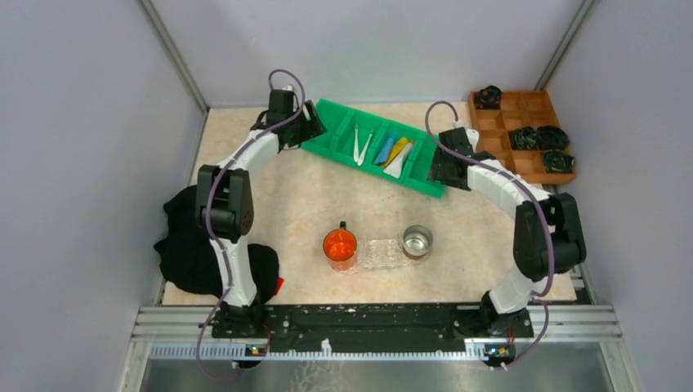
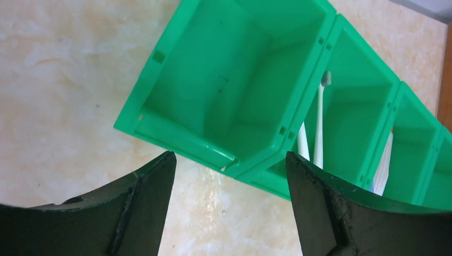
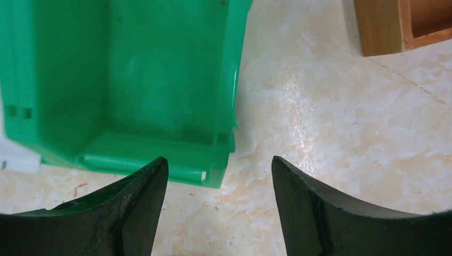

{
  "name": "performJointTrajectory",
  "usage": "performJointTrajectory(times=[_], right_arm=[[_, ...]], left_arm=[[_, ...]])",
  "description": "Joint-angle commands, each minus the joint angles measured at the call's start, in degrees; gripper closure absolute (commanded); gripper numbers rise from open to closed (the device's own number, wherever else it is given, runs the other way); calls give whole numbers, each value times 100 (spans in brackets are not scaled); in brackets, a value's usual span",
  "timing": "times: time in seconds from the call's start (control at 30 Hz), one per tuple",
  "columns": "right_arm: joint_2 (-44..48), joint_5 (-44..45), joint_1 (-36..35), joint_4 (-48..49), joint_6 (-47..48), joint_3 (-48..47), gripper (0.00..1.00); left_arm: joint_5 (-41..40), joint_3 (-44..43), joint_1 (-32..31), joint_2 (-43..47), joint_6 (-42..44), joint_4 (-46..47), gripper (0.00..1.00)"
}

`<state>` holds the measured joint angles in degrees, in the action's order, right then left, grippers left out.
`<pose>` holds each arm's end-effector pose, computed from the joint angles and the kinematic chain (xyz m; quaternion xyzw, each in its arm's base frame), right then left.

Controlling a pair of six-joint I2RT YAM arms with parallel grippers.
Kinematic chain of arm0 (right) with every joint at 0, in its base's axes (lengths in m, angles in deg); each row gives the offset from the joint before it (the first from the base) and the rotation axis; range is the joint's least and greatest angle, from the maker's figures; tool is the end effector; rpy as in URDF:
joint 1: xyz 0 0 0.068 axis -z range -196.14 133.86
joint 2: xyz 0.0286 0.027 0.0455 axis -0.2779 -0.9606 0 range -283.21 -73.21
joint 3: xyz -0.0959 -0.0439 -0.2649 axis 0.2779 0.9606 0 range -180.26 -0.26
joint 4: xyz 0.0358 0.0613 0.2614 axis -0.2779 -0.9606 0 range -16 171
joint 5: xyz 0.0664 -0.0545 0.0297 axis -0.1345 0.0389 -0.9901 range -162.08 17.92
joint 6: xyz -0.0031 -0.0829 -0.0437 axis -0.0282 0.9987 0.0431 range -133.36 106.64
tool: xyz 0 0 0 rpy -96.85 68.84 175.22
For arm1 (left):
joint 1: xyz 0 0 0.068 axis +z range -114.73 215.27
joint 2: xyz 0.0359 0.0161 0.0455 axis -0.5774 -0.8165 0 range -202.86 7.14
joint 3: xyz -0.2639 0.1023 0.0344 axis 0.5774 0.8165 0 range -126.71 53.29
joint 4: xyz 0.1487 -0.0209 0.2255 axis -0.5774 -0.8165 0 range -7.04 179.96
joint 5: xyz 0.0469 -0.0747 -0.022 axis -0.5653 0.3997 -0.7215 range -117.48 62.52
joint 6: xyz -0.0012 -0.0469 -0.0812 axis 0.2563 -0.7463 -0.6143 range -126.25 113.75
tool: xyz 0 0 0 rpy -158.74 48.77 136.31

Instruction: Prepare toiletry sets of a toothbrush and toothpaste on the tray

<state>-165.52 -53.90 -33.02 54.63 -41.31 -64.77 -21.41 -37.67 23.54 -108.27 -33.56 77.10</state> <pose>0.3666 0.0836 0.1990 0.1390 0.9305 -0.0232 0.3381 0.5088 -0.1148 0.2166 -0.0981 0.8898 -0.1927 0.4018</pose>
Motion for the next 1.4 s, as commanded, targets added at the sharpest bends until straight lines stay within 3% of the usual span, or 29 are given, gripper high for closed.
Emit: performJointTrajectory(times=[0.0,0.23,0.3,0.33,0.4,0.5,0.73,1.0,1.2,1.37], right_arm=[[-452,-167,218,372,-166,-270,30],[-818,-86,510,612,-255,-447,34],[-905,-86,568,626,-212,-597,44],[-957,-86,584,625,-179,-679,53],[-1105,-87,603,578,-94,-879,79],[-1323,-109,617,448,71,-1169,99],[-1571,-324,625,340,636,-1400,100],[-1420,-871,616,570,1284,-1144,100],[-1307,-1275,617,551,1736,-1056,100],[-1106,-1522,610,592,1843,-848,100]], left_arm=[[24,-355,65,-292,185,194,19],[-118,-544,100,-653,277,180,20],[-167,-611,115,-769,317,137,21],[-179,-656,118,-821,334,97,22],[-195,-767,127,-918,333,-30,23],[-203,-801,127,-994,332,-168,26],[-306,-692,127,-860,247,-1069,31],[-128,937,127,183,55,-918,31],[103,1849,101,1367,4,-955,31],[279,2050,45,2590,69,-1339,30]])
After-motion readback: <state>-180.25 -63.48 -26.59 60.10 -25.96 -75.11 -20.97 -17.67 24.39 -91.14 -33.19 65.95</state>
